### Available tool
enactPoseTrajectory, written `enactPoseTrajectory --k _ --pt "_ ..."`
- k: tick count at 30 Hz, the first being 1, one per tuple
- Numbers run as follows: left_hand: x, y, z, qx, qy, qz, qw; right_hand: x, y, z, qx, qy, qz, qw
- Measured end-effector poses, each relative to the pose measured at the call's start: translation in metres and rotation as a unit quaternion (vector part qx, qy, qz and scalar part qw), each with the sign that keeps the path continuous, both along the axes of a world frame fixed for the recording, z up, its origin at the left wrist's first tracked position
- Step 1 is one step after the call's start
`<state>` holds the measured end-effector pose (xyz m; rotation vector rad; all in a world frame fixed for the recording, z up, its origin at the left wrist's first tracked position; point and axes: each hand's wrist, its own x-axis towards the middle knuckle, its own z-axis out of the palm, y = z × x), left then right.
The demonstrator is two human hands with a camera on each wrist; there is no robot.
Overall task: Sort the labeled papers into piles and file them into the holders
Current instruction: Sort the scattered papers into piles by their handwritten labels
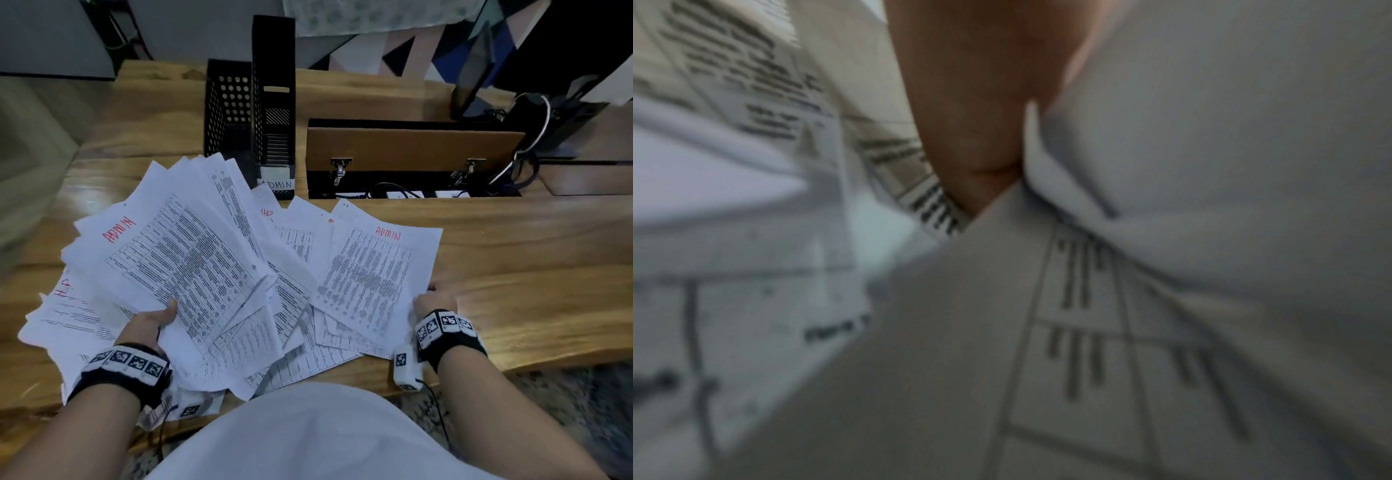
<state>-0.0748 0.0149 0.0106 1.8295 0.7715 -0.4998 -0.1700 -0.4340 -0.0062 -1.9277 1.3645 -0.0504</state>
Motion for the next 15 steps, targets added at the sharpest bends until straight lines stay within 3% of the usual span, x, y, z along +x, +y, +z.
enactPoseTrajectory --k 3,6,11,13,15 --pt "-0.004 -0.002 0.011 -0.023 -0.015 0.025 0.999 0.005 -0.014 0.021 -0.057 -0.012 -0.024 0.998" --pt "-0.006 0.0 0.014 -0.078 -0.031 0.056 0.995 0.016 -0.023 0.053 -0.112 -0.134 -0.097 0.98" --pt "-0.009 0.007 0.022 -0.102 -0.074 0.073 0.989 0.037 -0.02 0.097 -0.123 -0.272 -0.108 0.948" --pt "-0.008 0.01 0.021 -0.128 -0.068 0.103 0.984 0.044 -0.018 0.106 -0.119 -0.264 -0.084 0.953" --pt "-0.008 0.009 0.022 -0.2 -0.045 0.113 0.972 0.049 -0.02 0.096 -0.099 -0.17 -0.041 0.98"
